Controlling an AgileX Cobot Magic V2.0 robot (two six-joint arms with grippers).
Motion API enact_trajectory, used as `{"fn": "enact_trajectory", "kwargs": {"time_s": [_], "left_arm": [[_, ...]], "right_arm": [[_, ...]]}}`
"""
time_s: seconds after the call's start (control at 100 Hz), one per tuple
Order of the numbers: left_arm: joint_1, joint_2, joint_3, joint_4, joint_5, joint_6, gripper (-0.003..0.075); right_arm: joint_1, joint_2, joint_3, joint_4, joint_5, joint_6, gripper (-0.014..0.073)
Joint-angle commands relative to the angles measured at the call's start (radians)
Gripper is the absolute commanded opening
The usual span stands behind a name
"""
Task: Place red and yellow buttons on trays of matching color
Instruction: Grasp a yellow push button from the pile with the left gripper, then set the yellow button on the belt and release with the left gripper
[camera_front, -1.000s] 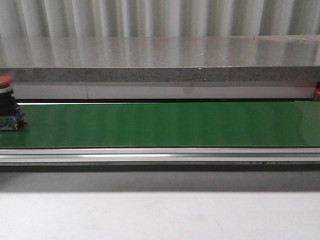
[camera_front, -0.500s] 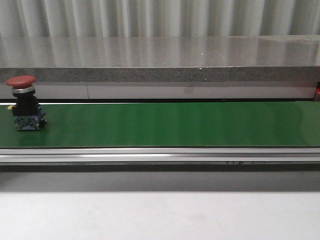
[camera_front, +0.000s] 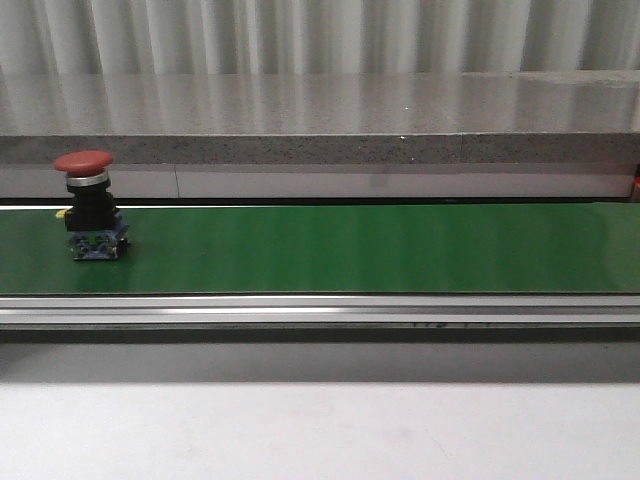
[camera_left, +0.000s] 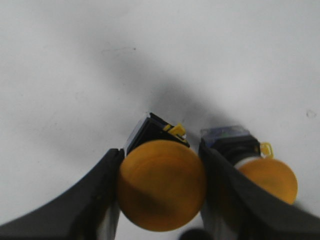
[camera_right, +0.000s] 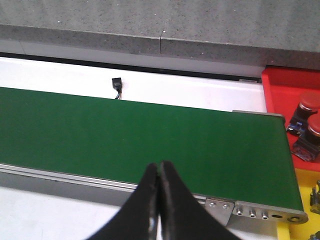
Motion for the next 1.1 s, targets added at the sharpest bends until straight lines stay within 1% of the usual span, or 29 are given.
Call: {"fn": "enact_trajectory", "kwargs": {"time_s": [0.0, 0.21, 0.3, 0.42, 0.57, 0.81, 0.92, 1.09], "left_arm": [[-0.002, -0.098, -0.032, 0.004, 0.018, 0.069, 0.0112], [-0.014, -0.183, -0.032, 0.014, 0.051, 0.137, 0.0112], [-0.042, -0.219, -0.028, 0.014, 0.055, 0.181, 0.0112], [-0.087, -0.265, -0.012, 0.014, 0.052, 0.190, 0.0112], [-0.150, -0.331, 0.084, 0.013, 0.023, 0.204, 0.0112], [-0.254, -0.446, 0.279, 0.008, -0.083, 0.207, 0.0112], [-0.278, -0.466, 0.345, -0.001, -0.101, 0.207, 0.0112], [-0.295, -0.466, 0.403, -0.040, -0.125, 0.207, 0.0112]], "right_arm": [[0.001, 0.006, -0.025, 0.010, -0.063, -0.010, -0.0067], [0.001, 0.006, -0.025, 0.010, -0.063, -0.010, -0.0067], [0.001, 0.006, -0.025, 0.010, -0.063, -0.010, -0.0067], [0.001, 0.006, -0.025, 0.010, -0.063, -0.010, -0.0067], [0.001, 0.006, -0.025, 0.010, -0.063, -0.010, -0.0067], [0.001, 0.006, -0.025, 0.010, -0.063, -0.010, -0.0067], [0.001, 0.006, -0.025, 0.010, -0.063, -0.010, -0.0067], [0.001, 0.006, -0.025, 0.010, -0.063, -0.010, -0.0067]]}}
